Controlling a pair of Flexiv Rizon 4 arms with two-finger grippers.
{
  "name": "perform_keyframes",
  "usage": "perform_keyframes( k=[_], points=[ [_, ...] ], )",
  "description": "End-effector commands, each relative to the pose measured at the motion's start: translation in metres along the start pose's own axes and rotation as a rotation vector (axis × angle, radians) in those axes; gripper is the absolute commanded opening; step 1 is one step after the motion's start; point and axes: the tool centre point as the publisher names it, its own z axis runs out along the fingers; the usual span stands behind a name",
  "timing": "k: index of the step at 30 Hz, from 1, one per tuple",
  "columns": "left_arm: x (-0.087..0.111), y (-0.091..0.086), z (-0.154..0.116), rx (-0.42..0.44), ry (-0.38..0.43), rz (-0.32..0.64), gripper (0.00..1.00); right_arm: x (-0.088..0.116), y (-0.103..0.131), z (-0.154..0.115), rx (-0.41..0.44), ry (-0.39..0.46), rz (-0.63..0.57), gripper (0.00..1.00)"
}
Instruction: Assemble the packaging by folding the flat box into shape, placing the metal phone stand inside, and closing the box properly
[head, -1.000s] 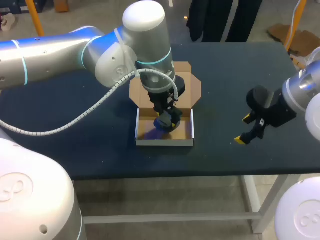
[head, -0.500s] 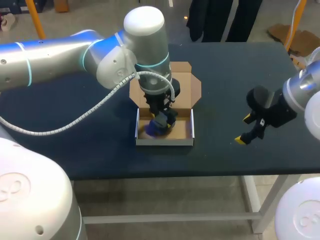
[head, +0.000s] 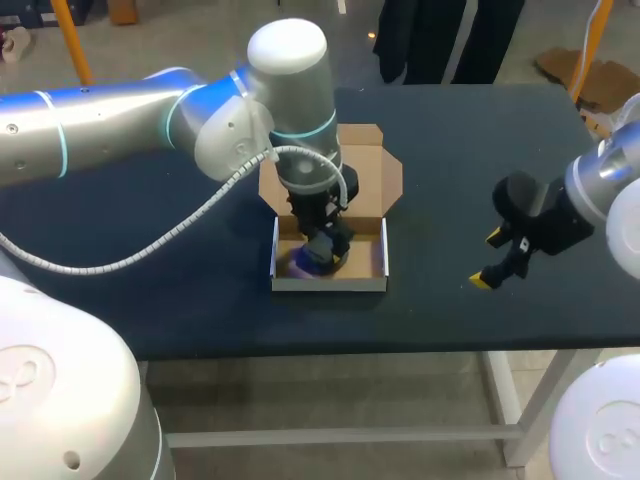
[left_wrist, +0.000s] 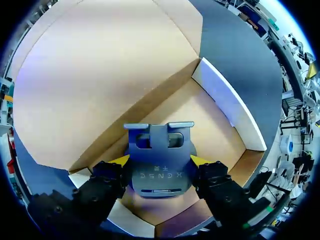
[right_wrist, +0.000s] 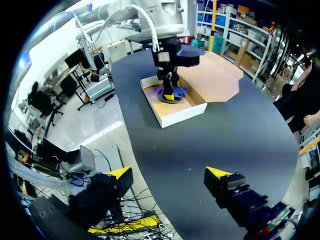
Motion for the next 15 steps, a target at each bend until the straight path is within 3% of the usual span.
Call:
perform_keyframes(
  k=[1, 6, 7, 8, 10, 15],
  points=[
    [0.0024, 0.0019, -0.0001, -0.006, -0.01, 0.001, 0.0, 0.0055, -0.0022, -0.0013, -0.006, -0.01, -0.002, 1.0],
    [0.0039, 0.0031, 0.0012, -0.011, -0.015, 0.0, 0.02, 0.0055, -0.0022, -0.0013, -0.006, -0.01, -0.002, 1.0],
    [0.0043, 0.0034, 0.0014, -0.012, -0.017, -0.001, 0.26, 0.0055, -0.0022, -0.0013, -0.006, -0.01, -0.002, 1.0],
    [0.0047, 0.0036, 0.0016, -0.012, -0.019, -0.002, 0.67, 0.0055, -0.0022, -0.0013, -0.006, -0.01, -0.002, 1.0],
    [0.0055, 0.0041, 0.0015, -0.005, -0.028, -0.004, 1.0, 0.0055, -0.0022, -0.0013, -0.006, -0.01, -0.002, 1.0],
    [0.0078, 0.0058, -0.0028, 0.003, -0.036, -0.009, 1.0, 0.0055, -0.0022, -0.0013, -0.006, -0.01, -0.002, 1.0]
  ],
)
